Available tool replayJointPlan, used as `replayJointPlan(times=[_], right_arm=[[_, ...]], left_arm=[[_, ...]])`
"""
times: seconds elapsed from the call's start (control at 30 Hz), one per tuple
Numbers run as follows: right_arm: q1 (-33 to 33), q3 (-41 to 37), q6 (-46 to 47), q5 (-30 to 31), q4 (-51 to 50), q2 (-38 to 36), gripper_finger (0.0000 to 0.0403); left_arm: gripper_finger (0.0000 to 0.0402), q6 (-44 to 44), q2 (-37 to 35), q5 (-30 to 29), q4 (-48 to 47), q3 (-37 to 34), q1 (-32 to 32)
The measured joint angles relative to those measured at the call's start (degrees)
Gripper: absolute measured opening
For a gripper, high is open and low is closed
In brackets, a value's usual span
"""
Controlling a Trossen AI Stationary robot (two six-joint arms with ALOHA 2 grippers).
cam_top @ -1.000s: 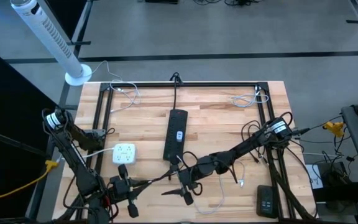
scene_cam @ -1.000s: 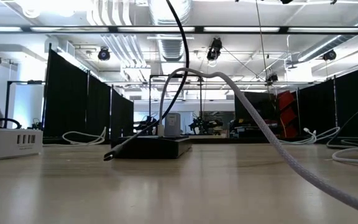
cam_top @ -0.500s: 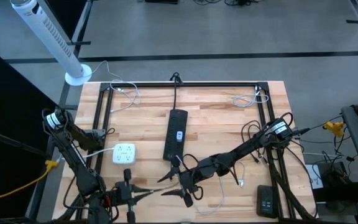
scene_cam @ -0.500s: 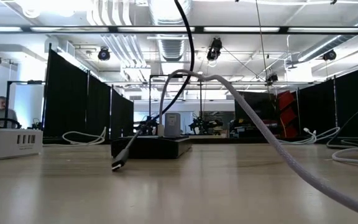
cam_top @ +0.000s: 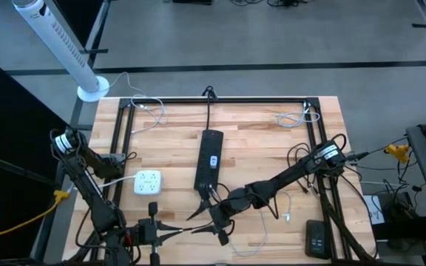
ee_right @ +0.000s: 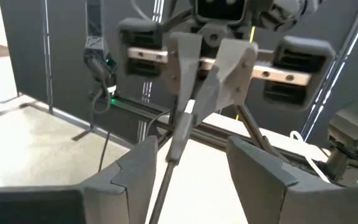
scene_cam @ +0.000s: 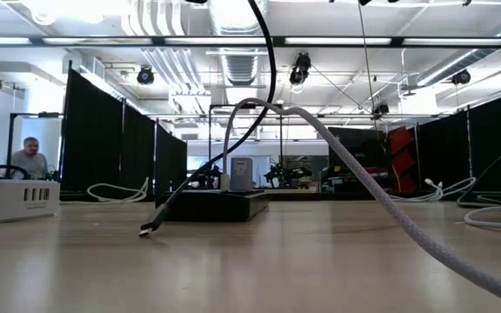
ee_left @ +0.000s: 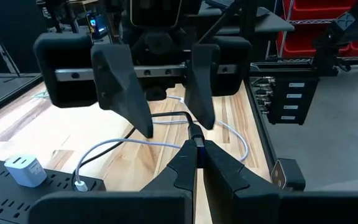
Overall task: Insert USB
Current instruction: Insert the left black charger cable into the white outlet extension
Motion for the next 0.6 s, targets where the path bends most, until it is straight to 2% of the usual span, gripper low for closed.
replayJointPlan(times=[0.4, 0.6], right_arm=[[0.15, 0.05, 0.04, -0.07, -0.17, 0.09, 0.0104], [0.94, 0.05, -1.62, -0.51, -0.89, 0.09, 0.0105]], left_arm=[[0.0003, -0.42, 0.0, -0.21, -0.04, -0.02, 0.06], [0.0003, -0.44, 0.0, -0.21, -0.04, -0.04, 0.15]])
